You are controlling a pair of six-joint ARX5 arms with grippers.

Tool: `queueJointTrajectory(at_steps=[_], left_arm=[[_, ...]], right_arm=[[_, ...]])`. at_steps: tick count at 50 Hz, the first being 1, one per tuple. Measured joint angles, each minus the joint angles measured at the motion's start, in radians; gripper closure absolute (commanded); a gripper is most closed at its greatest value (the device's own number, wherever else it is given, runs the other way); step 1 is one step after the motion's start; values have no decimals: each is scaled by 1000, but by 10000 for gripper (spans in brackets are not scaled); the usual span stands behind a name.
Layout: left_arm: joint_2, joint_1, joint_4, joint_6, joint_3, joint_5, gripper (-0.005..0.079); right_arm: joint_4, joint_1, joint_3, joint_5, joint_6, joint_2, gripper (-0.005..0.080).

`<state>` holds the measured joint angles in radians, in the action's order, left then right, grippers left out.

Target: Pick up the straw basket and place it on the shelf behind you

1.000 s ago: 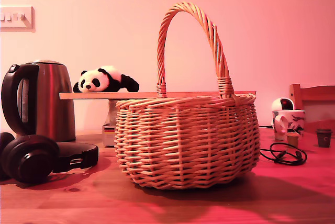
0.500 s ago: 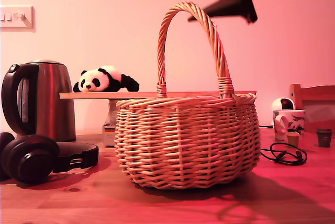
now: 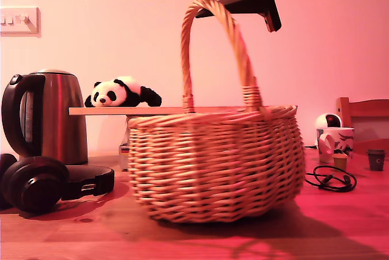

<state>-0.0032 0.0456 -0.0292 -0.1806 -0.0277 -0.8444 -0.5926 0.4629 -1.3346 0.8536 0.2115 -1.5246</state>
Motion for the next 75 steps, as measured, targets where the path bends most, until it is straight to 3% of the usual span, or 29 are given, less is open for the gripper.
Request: queueJointTrajectory(at_steps=[22,36,44,75], left_arm=[[0,0,0,0,0,0,761],[0,0,0,0,0,1,761],[0,0,0,0,0,1,761],[0,0,0,0,0,5,761]], right_arm=[[-20,4,-240,-31,23,-30,765],[35,3,-336,-119,53,-31,765],[71,0,-400,-120,86,-51,765],[131,-76,-819,-52,264,-396,765]])
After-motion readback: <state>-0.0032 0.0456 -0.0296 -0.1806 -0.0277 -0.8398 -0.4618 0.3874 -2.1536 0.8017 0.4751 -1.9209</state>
